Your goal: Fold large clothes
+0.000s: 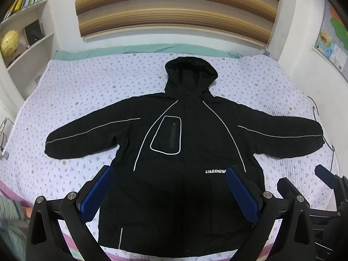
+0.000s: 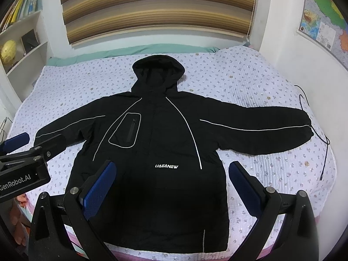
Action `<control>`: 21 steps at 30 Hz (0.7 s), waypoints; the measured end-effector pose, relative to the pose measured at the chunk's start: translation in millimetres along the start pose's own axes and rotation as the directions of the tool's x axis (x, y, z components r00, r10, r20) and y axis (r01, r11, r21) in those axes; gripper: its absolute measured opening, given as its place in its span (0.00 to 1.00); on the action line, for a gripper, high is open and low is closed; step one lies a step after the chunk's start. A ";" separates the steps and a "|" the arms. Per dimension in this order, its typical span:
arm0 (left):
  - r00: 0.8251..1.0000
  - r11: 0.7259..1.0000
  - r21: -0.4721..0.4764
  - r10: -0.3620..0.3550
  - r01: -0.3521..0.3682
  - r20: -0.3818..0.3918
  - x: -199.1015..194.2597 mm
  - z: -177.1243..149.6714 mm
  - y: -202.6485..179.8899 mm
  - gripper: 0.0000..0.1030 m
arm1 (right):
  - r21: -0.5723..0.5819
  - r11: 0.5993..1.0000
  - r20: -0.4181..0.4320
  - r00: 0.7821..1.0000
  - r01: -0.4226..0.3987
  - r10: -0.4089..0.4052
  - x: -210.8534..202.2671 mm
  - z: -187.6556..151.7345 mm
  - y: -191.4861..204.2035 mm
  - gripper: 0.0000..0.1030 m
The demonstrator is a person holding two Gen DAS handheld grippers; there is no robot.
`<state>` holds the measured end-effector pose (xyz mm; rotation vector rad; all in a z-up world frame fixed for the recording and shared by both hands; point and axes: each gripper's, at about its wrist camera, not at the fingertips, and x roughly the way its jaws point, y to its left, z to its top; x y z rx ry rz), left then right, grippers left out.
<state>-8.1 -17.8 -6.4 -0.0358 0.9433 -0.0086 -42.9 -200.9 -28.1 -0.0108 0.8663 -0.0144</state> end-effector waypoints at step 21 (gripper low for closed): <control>1.000 1.000 -0.014 -0.019 0.019 -0.003 1.2 1.1 1.2 0.99 | 0.011 1.000 -0.017 1.000 -0.012 0.012 4.1 -2.3 0.5 1.00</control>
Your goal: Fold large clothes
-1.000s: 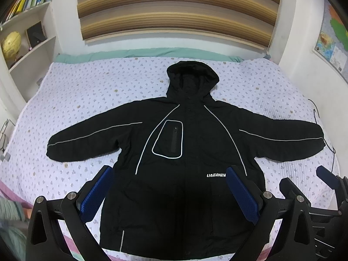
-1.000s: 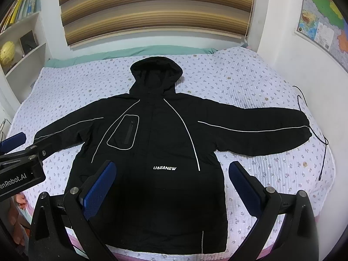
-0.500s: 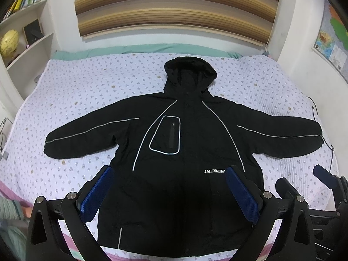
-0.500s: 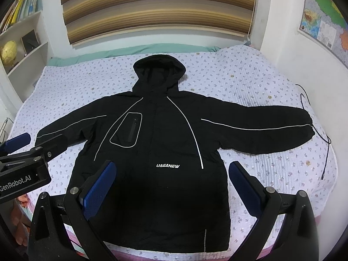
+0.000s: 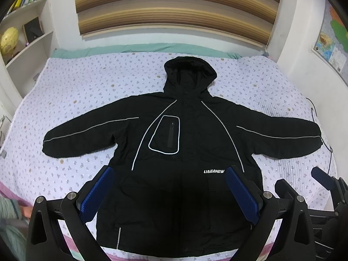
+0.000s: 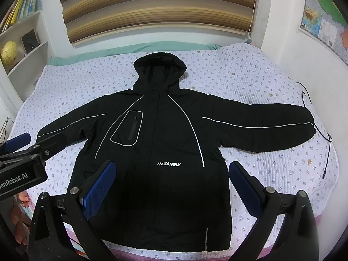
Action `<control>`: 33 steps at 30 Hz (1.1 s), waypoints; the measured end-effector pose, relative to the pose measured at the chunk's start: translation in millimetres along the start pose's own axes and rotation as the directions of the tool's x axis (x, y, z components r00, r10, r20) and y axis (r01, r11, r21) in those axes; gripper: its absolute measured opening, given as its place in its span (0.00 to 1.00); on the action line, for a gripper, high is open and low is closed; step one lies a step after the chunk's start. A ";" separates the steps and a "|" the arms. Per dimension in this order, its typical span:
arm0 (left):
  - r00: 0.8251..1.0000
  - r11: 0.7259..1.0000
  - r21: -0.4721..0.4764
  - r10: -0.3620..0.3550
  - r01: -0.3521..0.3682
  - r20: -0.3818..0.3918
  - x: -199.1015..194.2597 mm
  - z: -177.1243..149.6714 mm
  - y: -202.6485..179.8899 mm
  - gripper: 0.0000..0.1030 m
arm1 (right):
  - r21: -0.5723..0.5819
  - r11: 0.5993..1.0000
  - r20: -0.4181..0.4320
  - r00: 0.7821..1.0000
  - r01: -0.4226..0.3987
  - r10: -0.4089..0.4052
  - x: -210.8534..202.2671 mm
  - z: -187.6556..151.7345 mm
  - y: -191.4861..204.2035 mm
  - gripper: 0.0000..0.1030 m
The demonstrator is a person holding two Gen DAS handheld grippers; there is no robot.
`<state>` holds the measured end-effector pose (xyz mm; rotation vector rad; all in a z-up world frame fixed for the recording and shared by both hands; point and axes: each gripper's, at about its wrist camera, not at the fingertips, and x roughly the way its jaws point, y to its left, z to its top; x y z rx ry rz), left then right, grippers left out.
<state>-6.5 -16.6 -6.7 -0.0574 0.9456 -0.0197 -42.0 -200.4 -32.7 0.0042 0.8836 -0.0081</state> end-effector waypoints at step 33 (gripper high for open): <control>0.970 0.761 -0.646 0.112 0.056 0.217 99.8 -13.9 462.2 0.99 | 0.132 0.989 0.196 0.977 0.058 -0.084 -45.1 93.1 -29.3 1.00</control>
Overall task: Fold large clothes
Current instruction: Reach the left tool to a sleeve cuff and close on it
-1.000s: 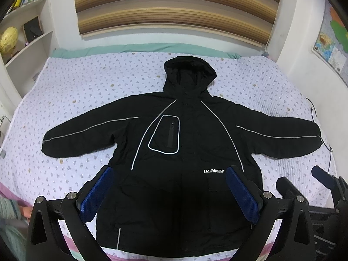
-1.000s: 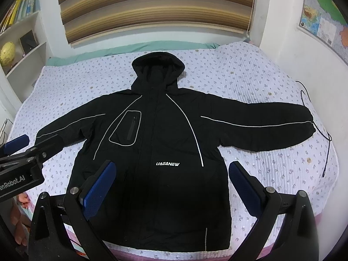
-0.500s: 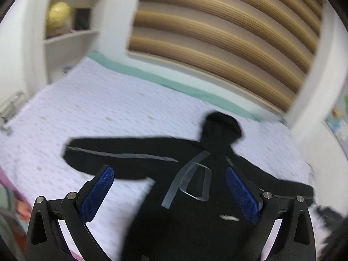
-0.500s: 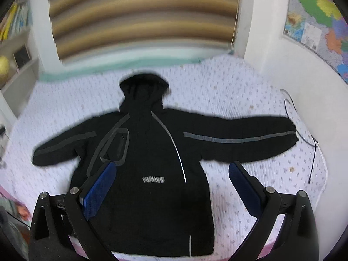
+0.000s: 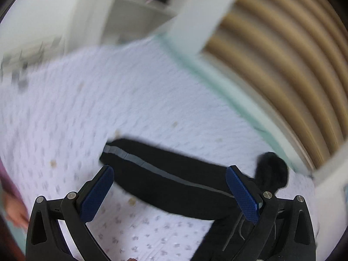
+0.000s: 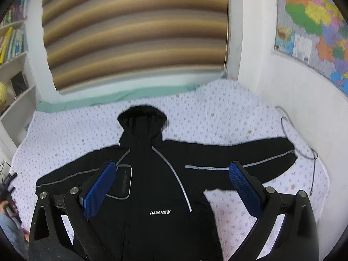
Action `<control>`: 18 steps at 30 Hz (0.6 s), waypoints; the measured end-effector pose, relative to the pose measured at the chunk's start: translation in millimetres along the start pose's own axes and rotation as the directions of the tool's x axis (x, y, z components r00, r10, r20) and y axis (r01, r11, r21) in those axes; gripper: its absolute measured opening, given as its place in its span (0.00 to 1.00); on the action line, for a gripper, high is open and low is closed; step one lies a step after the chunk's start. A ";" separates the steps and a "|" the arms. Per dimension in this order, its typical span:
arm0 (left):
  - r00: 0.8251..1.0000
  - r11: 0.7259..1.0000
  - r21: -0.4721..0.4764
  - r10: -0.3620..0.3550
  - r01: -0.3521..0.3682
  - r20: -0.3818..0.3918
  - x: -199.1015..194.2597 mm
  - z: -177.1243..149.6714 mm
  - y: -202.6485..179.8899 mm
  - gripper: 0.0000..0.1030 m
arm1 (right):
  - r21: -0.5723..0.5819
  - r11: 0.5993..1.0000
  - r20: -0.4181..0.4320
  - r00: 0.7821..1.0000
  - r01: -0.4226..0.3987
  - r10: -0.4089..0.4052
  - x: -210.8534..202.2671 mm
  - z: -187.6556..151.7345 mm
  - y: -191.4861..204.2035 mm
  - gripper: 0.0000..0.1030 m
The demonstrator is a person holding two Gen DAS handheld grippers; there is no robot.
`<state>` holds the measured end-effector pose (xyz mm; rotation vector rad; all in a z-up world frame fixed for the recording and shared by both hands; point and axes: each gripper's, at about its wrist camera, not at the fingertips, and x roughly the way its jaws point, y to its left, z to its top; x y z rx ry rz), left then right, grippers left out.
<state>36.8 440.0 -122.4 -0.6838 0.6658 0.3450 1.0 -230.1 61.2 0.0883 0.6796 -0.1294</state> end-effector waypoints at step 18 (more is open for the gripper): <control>0.993 0.937 -0.348 -0.011 -0.030 -0.113 176.5 -46.1 122.1 0.82 | -0.224 0.973 -0.330 0.944 -0.054 -0.024 144.3 -31.2 135.1 1.00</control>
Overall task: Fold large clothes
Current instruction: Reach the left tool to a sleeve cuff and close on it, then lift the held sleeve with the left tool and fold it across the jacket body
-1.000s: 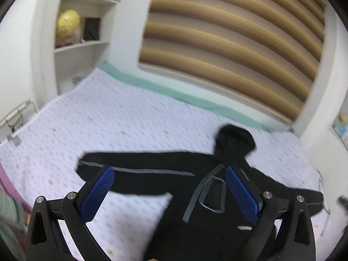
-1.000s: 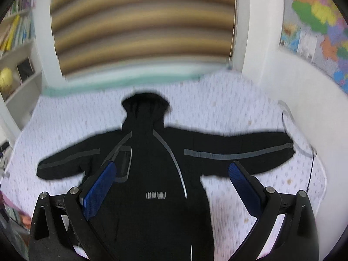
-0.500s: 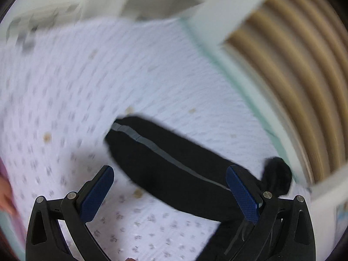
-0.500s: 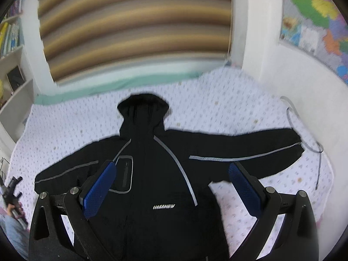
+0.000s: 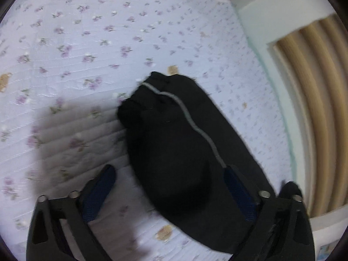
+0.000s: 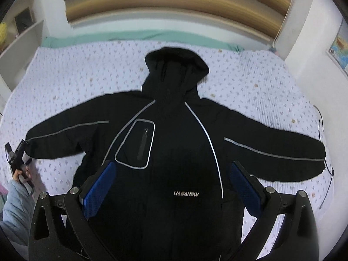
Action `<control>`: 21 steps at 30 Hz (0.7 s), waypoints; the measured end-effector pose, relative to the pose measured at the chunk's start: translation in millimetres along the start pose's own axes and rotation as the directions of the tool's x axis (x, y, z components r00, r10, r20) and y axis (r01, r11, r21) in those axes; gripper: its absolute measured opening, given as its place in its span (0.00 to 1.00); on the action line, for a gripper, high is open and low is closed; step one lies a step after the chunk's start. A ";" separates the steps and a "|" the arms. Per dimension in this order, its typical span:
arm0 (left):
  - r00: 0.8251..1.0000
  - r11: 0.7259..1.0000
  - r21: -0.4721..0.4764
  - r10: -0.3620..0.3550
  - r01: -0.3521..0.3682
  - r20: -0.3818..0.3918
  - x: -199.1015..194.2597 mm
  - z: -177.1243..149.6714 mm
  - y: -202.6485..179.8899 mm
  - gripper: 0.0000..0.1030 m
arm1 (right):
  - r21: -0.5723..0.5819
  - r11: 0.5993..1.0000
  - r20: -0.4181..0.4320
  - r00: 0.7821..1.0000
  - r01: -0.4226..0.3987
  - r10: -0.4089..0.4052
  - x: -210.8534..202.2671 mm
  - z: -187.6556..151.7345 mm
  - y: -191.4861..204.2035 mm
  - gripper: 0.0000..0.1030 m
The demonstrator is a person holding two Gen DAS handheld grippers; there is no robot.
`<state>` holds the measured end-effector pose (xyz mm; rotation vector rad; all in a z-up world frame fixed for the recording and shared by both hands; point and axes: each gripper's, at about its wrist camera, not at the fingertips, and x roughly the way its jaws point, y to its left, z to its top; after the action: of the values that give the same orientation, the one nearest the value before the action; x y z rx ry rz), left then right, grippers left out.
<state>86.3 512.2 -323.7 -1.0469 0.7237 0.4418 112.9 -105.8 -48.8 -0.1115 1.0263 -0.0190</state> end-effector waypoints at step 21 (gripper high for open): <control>0.926 0.850 0.372 -0.367 0.374 -0.092 -28.1 -98.7 -217.5 0.13 | 0.062 0.995 -0.111 0.990 -0.077 0.083 35.2 -6.5 -11.7 0.98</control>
<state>175.0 327.0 -198.6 -0.7911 0.5735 -0.0489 126.0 -120.3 -80.9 -0.0170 1.1418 0.0187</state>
